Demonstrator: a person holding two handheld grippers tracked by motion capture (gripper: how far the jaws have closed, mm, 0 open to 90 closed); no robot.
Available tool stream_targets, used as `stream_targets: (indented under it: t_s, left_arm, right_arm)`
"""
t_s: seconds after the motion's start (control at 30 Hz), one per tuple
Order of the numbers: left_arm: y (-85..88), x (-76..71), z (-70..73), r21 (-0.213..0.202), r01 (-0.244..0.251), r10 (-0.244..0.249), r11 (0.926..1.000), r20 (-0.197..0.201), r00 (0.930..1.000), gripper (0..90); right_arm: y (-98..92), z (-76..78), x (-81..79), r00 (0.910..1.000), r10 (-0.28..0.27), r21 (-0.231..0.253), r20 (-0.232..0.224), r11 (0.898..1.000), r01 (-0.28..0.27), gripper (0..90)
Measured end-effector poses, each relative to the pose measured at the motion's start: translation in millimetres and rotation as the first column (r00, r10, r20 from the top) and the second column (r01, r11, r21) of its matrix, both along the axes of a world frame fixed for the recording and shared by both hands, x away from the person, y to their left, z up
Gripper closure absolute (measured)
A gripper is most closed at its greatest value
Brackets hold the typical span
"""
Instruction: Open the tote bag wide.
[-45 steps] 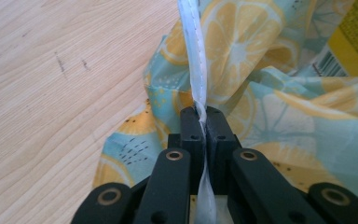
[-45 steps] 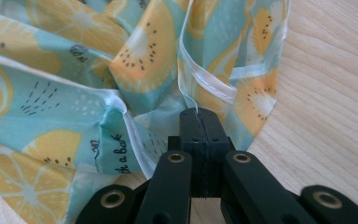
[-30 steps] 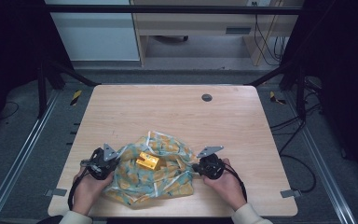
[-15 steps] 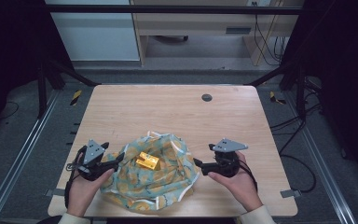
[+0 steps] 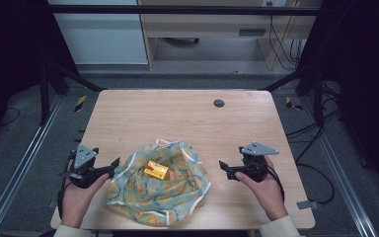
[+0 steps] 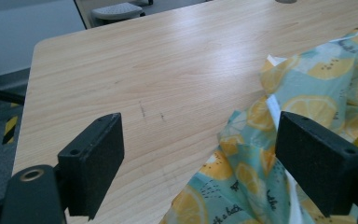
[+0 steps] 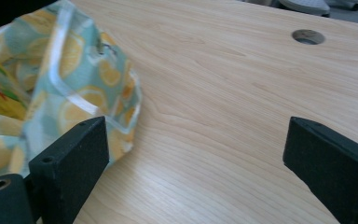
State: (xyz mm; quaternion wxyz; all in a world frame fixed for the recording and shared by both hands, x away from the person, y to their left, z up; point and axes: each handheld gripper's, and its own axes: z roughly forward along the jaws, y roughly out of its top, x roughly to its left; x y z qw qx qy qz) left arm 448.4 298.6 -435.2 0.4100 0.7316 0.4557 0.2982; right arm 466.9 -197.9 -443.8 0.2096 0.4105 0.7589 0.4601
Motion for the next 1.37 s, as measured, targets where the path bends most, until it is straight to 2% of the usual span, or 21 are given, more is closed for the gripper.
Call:
stream_targets:
  t_s: [0.03,0.07,0.17,0.23,0.27,0.33,0.5,0.57,0.7,0.73,0.77,0.8,0.83,0.87,0.9,0.93,1.0,1.17,1.2,1.3,1.37]
  left_arm:
    - [0.0,0.0,0.0,0.0,0.0,0.0,1.0,0.0,1.0,15.3]
    - [3.3,1.9,-1.5,0.005,-0.001,0.001,1.0,-0.021,0.9998,15.2]
    - [5.9,4.8,-4.7,0.009,0.0,0.001,1.0,-0.049,0.9988,12.6]
    - [7.0,5.5,-5.1,0.015,-0.002,0.003,0.9999,-0.049,0.9988,12.0]
    - [7.9,5.7,-5.1,0.014,-0.004,0.005,0.9999,-0.047,0.9989,11.9]
    - [11.9,5.0,-2.2,0.002,-0.022,0.022,0.9998,-0.006,0.9997,12.0]
    - [19.2,4.5,-1.1,-0.014,-0.051,0.051,0.9986,0.014,0.9986,10.6]
    - [23.5,6.6,-3.6,-0.027,-0.052,0.052,0.9983,-0.001,0.9987,9.5]
    - [26.7,9.5,-7.6,-0.016,-0.051,0.051,0.9986,-0.026,0.9984,8.1]
    - [29.0,11.5,-10.4,-0.004,-0.051,0.051,0.9987,-0.042,0.9978,7.7]
    - [29.0,11.5,-10.4,-0.004,-0.051,0.051,0.9987,-0.042,0.9978,7.5]
    - [31.4,13.6,-13.9,0.017,-0.057,0.058,0.9982,-0.062,0.9964,7.2]
    - [31.4,13.6,-13.9,0.017,-0.057,0.058,0.9982,-0.062,0.9964,6.9]
    - [32.6,15.1,-17.3,0.03,-0.055,0.057,0.998,-0.087,0.9946,6.5]
    - [32.6,15.1,-17.3,0.03,-0.055,0.057,0.998,-0.087,0.9946,5.9]
    - [32.7,15.9,-19.5,0.041,-0.046,0.05,0.9981,-0.104,0.9933,5.7]
    - [32.3,17.3,-23.2,0.067,-0.037,0.046,0.997,-0.129,0.9906,5.6]
    - [32.1,17.4,-24.9,0.079,-0.039,0.05,0.9961,-0.145,0.9881,5.2]
    - [31.0,16.6,-25.0,0.081,-0.03,0.042,0.9962,-0.151,0.9876,5.0]
    - [27.7,15.6,-25.8,0.1,0.008,0.011,0.9949,-0.191,0.9816,4.8]
    - [26.4,15.3,-26.1,0.104,0.011,0.01,0.9945,-0.195,0.9808,4.7]
  right_arm:
    - [0.0,0.0,0.0,1.0,0.0,0.0,0.0,1.0,0.0,7.1]
    - [-4.8,-1.1,0.7,0.9998,-0.017,0.001,0.001,1.0,0.017,7.0]
    - [-11.9,-2.4,2.0,0.9987,-0.051,0.009,0.004,0.999,0.051,6.7]
    - [-14.6,-2.6,2.7,0.9981,-0.062,0.013,0.006,0.998,0.062,6.5]
    - [-18.6,-2.7,3.3,0.997,-0.077,0.018,0.01,0.997,0.077,6.4]
    - [-22.2,-2.8,3.6,0.9964,-0.083,0.026,0.015,0.996,0.083,6.4]
    - [-30.9,-3.2,2.8,0.9936,-0.113,0.033,0.009,0.993,0.112,6.3]
    - [-38.2,-4.3,2.8,0.9909,-0.135,0.037,0.002,0.99,0.135,6.7]
    - [-45.6,-5.8,2.9,0.9891,-0.147,0.039,-0.007,0.988,0.147,6.8]
    - [-48.9,-7.1,3.1,0.9873,-0.158,0.037,-0.011,0.987,0.159,6.7]
    - [-48.9,-7.1,3.1,0.9873,-0.158,0.037,-0.011,0.987,0.159,6.7]
    - [-53.3,-9.5,3.5,0.985,-0.171,0.035,-0.022,0.984,0.172,6.4]
    - [-53.3,-9.5,3.5,0.985,-0.171,0.035,-0.022,0.984,0.172,6.4]
    - [-56.3,-12.1,4.1,0.9805,-0.194,0.029,-0.028,0.98,0.195,6.1]
    - [-56.3,-12.1,4.1,0.9805,-0.194,0.029,-0.028,0.98,0.195,6.1]
    - [-58.6,-16.2,4.3,0.9752,-0.218,0.02,-0.039,0.976,0.219,6.1]
    - [-59.7,-19.9,3.3,0.9722,-0.229,0.001,-0.052,0.973,0.229,6.5]
    - [-59.3,-25.8,-3.0,0.9682,-0.237,-0.032,-0.08,0.971,0.235,7.4]
    - [-58.8,-28.1,-4.9,0.9685,-0.236,-0.061,-0.08,0.971,0.231,7.5]
    - [-61.2,-29.6,-7.2,0.9656,-0.244,-0.071,-0.089,0.969,0.239,8.1]
    - [-63.4,-29.3,-8.6,0.9639,-0.25,-0.074,-0.09,0.967,0.244,8.2]
